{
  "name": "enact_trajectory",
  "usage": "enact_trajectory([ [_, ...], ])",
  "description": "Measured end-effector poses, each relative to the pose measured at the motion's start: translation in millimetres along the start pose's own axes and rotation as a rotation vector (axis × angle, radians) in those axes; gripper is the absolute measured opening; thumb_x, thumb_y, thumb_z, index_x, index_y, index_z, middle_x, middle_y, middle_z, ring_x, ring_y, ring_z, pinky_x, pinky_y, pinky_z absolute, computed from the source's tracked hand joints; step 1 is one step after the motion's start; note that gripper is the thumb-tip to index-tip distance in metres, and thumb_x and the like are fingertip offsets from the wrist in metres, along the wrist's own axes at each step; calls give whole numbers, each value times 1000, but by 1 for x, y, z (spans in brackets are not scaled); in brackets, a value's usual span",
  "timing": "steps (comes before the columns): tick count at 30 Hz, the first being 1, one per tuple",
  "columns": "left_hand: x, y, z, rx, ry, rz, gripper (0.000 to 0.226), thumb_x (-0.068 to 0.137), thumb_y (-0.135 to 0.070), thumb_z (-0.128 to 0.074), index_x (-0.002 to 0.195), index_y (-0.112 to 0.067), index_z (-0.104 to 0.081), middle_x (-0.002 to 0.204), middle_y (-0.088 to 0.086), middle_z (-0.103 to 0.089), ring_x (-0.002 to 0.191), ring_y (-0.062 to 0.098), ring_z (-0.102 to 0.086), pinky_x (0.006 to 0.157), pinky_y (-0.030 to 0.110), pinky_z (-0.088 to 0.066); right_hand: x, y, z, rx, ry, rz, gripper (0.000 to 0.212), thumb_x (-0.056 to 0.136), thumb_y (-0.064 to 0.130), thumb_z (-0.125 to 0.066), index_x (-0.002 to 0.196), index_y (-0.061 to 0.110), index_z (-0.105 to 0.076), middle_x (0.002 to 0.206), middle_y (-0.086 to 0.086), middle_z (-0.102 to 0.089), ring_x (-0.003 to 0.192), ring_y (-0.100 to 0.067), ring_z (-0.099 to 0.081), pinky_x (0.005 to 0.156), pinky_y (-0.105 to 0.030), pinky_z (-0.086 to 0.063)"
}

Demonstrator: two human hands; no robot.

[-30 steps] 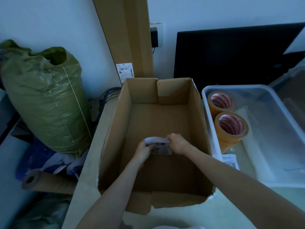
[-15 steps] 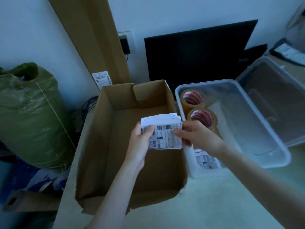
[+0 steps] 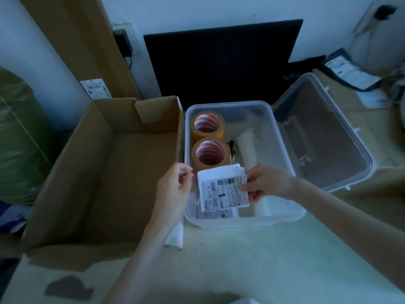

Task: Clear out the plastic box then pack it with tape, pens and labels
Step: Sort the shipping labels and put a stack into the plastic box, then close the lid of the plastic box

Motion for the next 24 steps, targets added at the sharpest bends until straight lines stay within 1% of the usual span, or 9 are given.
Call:
enact_trajectory([
  [2, 0, 8, -4, 119, -69, -65, 16, 92, -12, -58, 106, -20, -57, 105, -6, -54, 93, 5, -55, 78, 19, -47, 13, -9, 4, -75, 33, -76, 15, 91, -3, -56, 101, -8, -66, 64, -2, -72, 55, -10, -68, 56, -21, -58],
  [3, 0, 13, -7, 187, -82, -85, 22, 91, -11, -59, 112, -18, -56, 110, -4, -52, 98, 11, -53, 83, 25, -49, 21, -13, 3, -102, 41, -111, 17, 91, -4, -55, 104, -10, -64, 62, -2, -72, 55, -11, -69, 57, -22, -58],
  [5, 1, 21, -12, 285, -89, -100, 31, 91, -14, -59, 122, -18, -54, 116, 0, -52, 104, 17, -50, 88, 39, -49, 39, -21, -2, -140, 46, -189, 22, 91, -5, -55, 111, -12, -60, 60, -5, -70, 53, -15, -69, 54, -23, -58],
  [7, 3, 24, -15, 310, -92, -92, 35, 92, -16, -58, 126, -20, -53, 120, 1, -52, 106, 19, -49, 90, 43, -48, 54, -25, -10, -203, 47, -267, 25, 91, -4, -55, 115, -12, -57, 65, -13, -69, 50, -16, -68, 49, -22, -56],
  [9, 4, 25, -15, 319, -92, -96, 36, 92, -17, -57, 128, -20, -53, 122, 0, -51, 108, 17, -48, 91, 41, -47, 67, -28, -21, -271, 50, -317, 29, 92, -2, -56, 119, -12, -54, 69, -17, -66, 46, -16, -66, 48, -23, -56],
  [13, 2, 27, -15, 308, -107, -147, 33, 92, -14, -57, 124, -18, -58, 120, 0, -52, 108, 15, -47, 89, 37, -45, 76, -40, -34, -332, 98, -373, 35, 91, -3, -57, 125, -12, -48, 73, -17, -65, 57, -18, -66, 62, -29, -59],
  [17, 3, 31, -17, 273, -105, -153, 29, 92, -14, -56, 120, -20, -60, 119, -3, -51, 106, 4, -41, 89, 28, -42, 75, -44, -38, -331, 141, -395, 37, 93, -1, -55, 126, -13, -47, 80, -19, -64, 67, -22, -66, 60, -27, -59],
  [21, 3, 32, -17, 277, -108, -179, 26, 91, -12, -58, 115, -18, -62, 118, -3, -51, 105, 5, -42, 87, 27, -41, 75, -42, -34, -324, 126, -411, 33, 91, -4, -56, 123, -14, -52, 105, -30, -66, 75, -27, -68, 64, -29, -60],
  [24, 3, 31, -16, 294, -109, -195, 26, 89, -10, -59, 114, -17, -62, 116, -1, -52, 104, 7, -44, 85, 27, -41, 69, -34, -26, -346, 65, -379, 33, 90, -4, -57, 122, -10, -54, 105, -24, -66, 80, -25, -68, 65, -26, -59],
])
Point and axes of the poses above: each hand's wrist, its own x-axis towards the middle knuckle, its own z-axis out of the back of the hand, y = z × x, the point moved 2 cm from there along x, towards the middle knuckle
